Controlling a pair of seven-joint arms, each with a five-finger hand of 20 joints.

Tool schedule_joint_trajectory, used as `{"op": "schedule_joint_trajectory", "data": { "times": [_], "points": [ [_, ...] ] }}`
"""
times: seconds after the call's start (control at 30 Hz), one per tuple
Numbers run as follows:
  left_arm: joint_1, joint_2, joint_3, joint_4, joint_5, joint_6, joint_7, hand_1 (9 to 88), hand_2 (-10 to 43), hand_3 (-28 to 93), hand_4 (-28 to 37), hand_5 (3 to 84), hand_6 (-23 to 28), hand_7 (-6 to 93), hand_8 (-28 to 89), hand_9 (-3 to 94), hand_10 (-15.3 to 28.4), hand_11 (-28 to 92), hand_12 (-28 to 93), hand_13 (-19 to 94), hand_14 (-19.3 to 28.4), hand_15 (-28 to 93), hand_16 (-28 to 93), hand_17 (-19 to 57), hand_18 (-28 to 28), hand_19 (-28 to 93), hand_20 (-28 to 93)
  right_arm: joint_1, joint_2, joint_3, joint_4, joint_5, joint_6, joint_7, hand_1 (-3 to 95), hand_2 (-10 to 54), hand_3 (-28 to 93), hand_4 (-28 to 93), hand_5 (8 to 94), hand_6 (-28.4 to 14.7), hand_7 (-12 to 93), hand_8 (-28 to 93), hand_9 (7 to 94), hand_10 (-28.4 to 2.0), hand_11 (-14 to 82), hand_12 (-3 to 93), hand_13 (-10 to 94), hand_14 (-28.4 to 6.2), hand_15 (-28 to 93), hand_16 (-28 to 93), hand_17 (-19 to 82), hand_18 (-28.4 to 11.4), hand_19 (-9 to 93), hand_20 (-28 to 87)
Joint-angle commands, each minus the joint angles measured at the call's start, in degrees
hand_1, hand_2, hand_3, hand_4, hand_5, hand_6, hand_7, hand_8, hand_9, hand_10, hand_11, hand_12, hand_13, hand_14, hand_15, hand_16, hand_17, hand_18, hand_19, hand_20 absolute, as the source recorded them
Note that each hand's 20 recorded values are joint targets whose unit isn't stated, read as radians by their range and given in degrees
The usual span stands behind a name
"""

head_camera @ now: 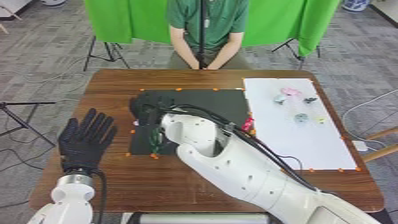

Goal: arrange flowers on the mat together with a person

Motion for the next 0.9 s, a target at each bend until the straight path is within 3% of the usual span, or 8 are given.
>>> {"op": "schedule_joint_trajectory", "data": {
  "times": [0.03, 0.13, 0.27, 0.37, 0.7, 0.9],
  "points": [
    [-0.5, 0.53, 1.66, 1.35, -0.71, -1.23, 0.56, 24.5, 14.0, 76, -28.3, 42.1, 8.1, 15.1, -12, 35.7, 14.2, 22, 4, 27, 14.6, 28, -9, -7.4, 15.3, 41, 8, -2.7, -0.9, -0.6, 0.6, -2.4, 2.6, 1.0, 60.5, -9.5, 66, -28, 59.7, 3.5, 52, -6, 75.7, -6.0, 14.1, 44.4, 54, -8.7, 61, 44, 23, -19.3, 69, 36],
    [-0.9, 0.55, 2.11, 1.51, -0.71, -1.26, 0.12, 24.6, 14.0, 76, -28.3, 42.0, 8.1, 15.3, -12, 35.7, 14.1, 23, 4, 27, 14.6, 28, -9, -7.3, 15.2, 41, 8, -2.8, -0.6, -0.6, 0.8, -3.2, 2.9, 1.6, 60.7, -9.5, 66, -28, 59.4, 3.5, 52, -6, 75.4, -6.1, 13.9, 44.1, 54, -8.8, 61, 44, 23, -19.4, 69, 36],
    [-0.4, 0.13, 1.32, 1.67, -0.61, -0.6, -0.34, 24.6, 13.9, 75, -28.3, 42.0, 8.1, 15.3, -12, 35.7, 14.1, 23, 4, 27, 14.5, 28, -9, -7.3, 15.2, 41, 8, -2.2, -0.3, -0.9, 1.1, -2.2, 4.6, 3.4, 60.6, -9.5, 66, -28, 59.1, 3.3, 52, -7, 74.9, -6.1, 13.6, 43.6, 54, -8.7, 61, 44, 22, -19.4, 69, 35],
    [0.1, -0.25, 0.81, 1.66, -2.09, -0.53, -0.1, 24.7, 13.9, 76, -28.3, 42.0, 8.1, 15.3, -12, 35.7, 14.1, 23, 4, 27, 14.5, 28, -9, -7.3, 15.3, 41, 8, -2.8, -0.2, -0.4, 0.9, -2.5, 3.4, 3.4, 60.7, -9.5, 66, -28, 58.0, 3.1, 51, -8, 73.9, -6.1, 12.9, 42.8, 53, -8.5, 61, 43, 22, -19.4, 69, 35],
    [0.9, -1.18, -0.13, 1.47, -1.81, -0.02, -0.27, 24.8, 14.0, 76, -28.3, 42.1, 8.1, 15.4, -12, 35.9, 14.1, 23, 4, 27, 14.5, 28, -9, -7.3, 15.3, 41, 8, -3.2, 0.9, -1.2, 0.3, -3.5, 1.9, 4.0, 60.4, -9.5, 68, -28, 56.9, 3.0, 47, -10, 71.8, -6.5, 10.1, 38.9, 52, -8.6, 60, 43, 21, -19.7, 68, 33],
    [1.2, -1.09, -0.2, 1.4, -2.06, 0.06, -0.13, 24.9, 14.2, 76, -28.3, 42.1, 8.3, 15.3, -12, 35.9, 14.1, 23, 4, 27, 14.5, 28, -9, -7.3, 15.5, 41, 8, -2.9, 1.3, -1.7, -0.5, -3.3, 1.0, 5.5, 58.0, -9.5, 72, -28, 57.1, 2.3, 38, -11, 62.7, -9.5, 21.3, 22.1, 51, -9.6, 60, 40, 20, -20.4, 69, 31]
  ]
}}
